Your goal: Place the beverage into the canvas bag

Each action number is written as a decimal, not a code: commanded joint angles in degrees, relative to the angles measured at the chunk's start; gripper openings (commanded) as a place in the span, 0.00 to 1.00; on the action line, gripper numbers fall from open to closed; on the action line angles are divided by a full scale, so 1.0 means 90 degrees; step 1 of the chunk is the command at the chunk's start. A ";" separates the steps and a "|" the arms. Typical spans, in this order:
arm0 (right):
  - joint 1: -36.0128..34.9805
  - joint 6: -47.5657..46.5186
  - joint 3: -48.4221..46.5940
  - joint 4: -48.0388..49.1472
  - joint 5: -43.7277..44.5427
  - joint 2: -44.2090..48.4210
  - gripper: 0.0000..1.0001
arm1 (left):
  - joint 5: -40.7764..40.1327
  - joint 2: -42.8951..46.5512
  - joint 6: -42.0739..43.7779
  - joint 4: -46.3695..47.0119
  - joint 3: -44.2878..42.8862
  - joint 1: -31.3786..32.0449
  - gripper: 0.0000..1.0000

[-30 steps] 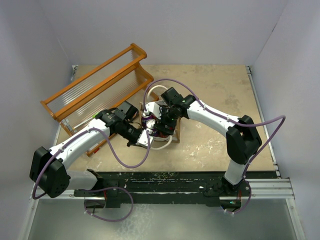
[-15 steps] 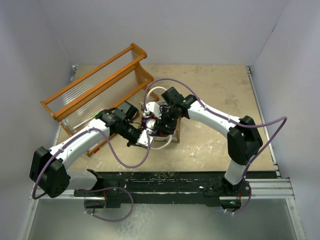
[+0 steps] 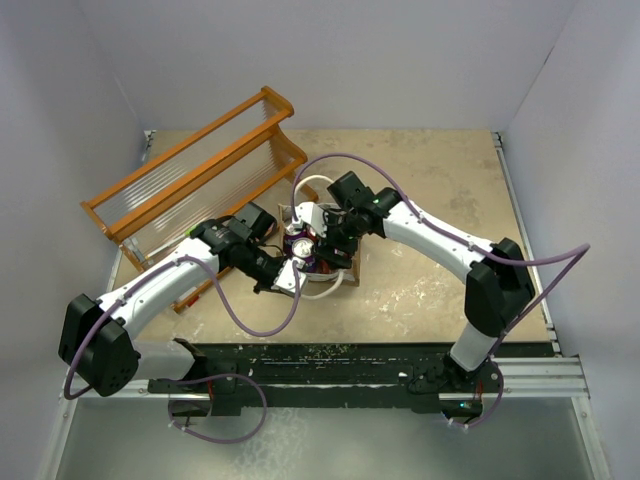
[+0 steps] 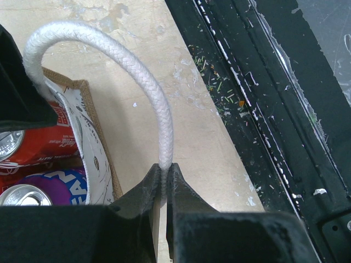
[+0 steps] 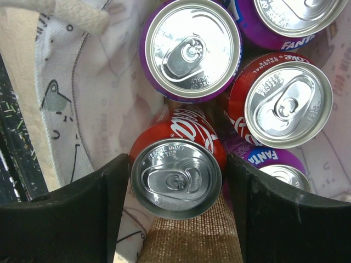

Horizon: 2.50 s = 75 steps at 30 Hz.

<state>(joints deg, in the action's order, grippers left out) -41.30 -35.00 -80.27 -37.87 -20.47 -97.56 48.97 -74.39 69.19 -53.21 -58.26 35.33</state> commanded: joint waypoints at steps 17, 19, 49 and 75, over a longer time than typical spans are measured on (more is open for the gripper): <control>-0.0027 0.0071 -0.0174 0.0277 -0.0131 0.0165 0.67 | 0.0154 0.0235 -0.0063 -0.0094 0.0003 0.0018 0.01; -0.0029 0.0085 -0.0109 0.0356 -0.0217 0.0048 0.68 | 0.0155 0.0254 -0.0069 -0.0094 0.0007 0.0018 0.01; -0.0021 -0.0020 -0.0534 -0.0350 -0.0314 0.0640 0.81 | 0.0115 0.0303 -0.0144 -0.0054 0.0014 0.0009 0.01; 0.2413 0.0717 -0.0516 0.0052 -0.0553 0.2350 0.83 | -0.0640 0.0440 -0.0854 -0.0610 -0.1077 0.0006 0.23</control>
<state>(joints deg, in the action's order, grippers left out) -24.23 -31.51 -85.17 -40.14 -22.50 -81.10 44.10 -72.29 64.10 -56.97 -64.23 35.33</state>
